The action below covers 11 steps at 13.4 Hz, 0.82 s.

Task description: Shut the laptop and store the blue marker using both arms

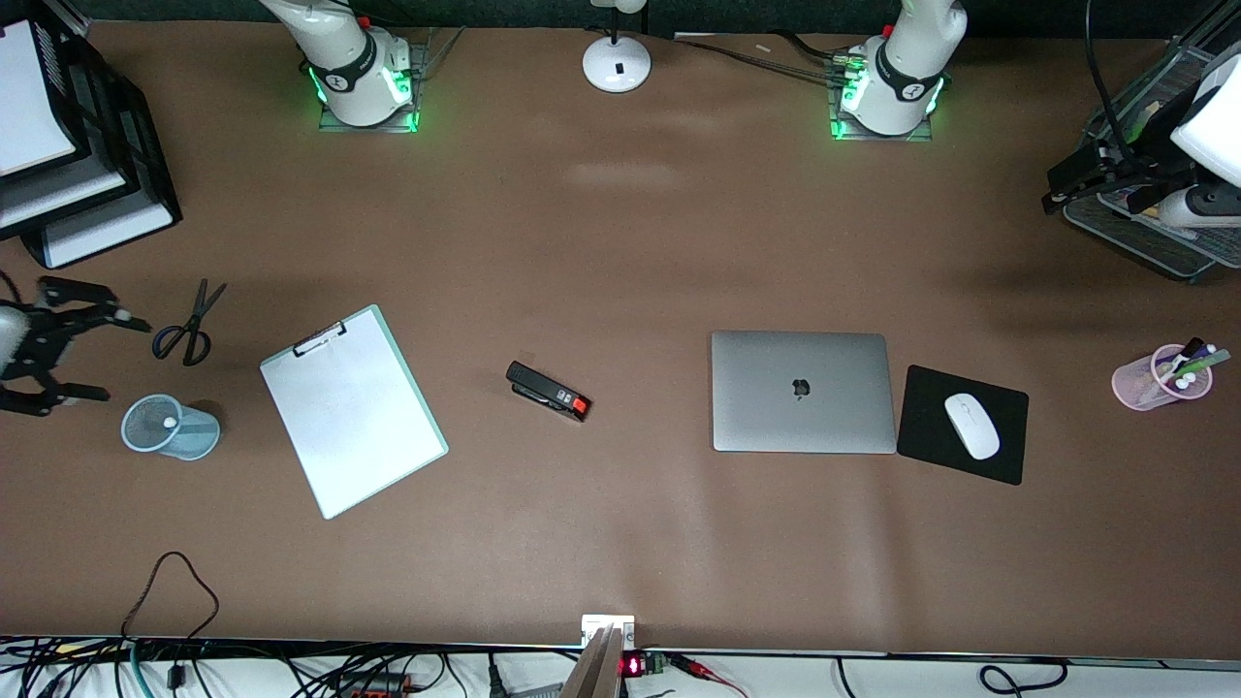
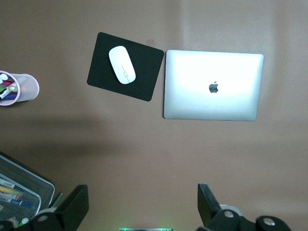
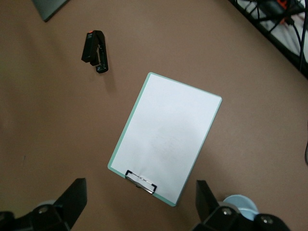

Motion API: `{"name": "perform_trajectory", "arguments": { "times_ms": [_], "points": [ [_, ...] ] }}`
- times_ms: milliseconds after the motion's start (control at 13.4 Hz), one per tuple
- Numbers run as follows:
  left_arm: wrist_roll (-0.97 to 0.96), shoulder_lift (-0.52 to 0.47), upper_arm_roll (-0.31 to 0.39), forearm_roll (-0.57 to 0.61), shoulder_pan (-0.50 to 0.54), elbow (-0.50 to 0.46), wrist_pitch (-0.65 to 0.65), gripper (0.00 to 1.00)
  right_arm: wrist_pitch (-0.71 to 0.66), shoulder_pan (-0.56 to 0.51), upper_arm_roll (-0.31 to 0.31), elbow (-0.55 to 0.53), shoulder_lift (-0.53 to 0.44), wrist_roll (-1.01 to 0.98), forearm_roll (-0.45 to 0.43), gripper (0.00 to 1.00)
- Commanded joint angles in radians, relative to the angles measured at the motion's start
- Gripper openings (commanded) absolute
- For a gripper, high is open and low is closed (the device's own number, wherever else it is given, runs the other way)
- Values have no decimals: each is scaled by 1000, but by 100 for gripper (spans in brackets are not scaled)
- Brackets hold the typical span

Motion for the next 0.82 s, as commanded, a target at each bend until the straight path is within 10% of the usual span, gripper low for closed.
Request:
{"name": "perform_trajectory", "arguments": {
  "times_ms": [0, 748],
  "points": [
    [17, 2, -2, -1, 10, 5, 8, 100, -2, 62, -8, 15, 2, 185, -85, 100],
    [17, 2, -2, -3, 20, -2, 12, 100, -97, 184, -7, -95, -125, 953, -267, 100]
  ]
}}
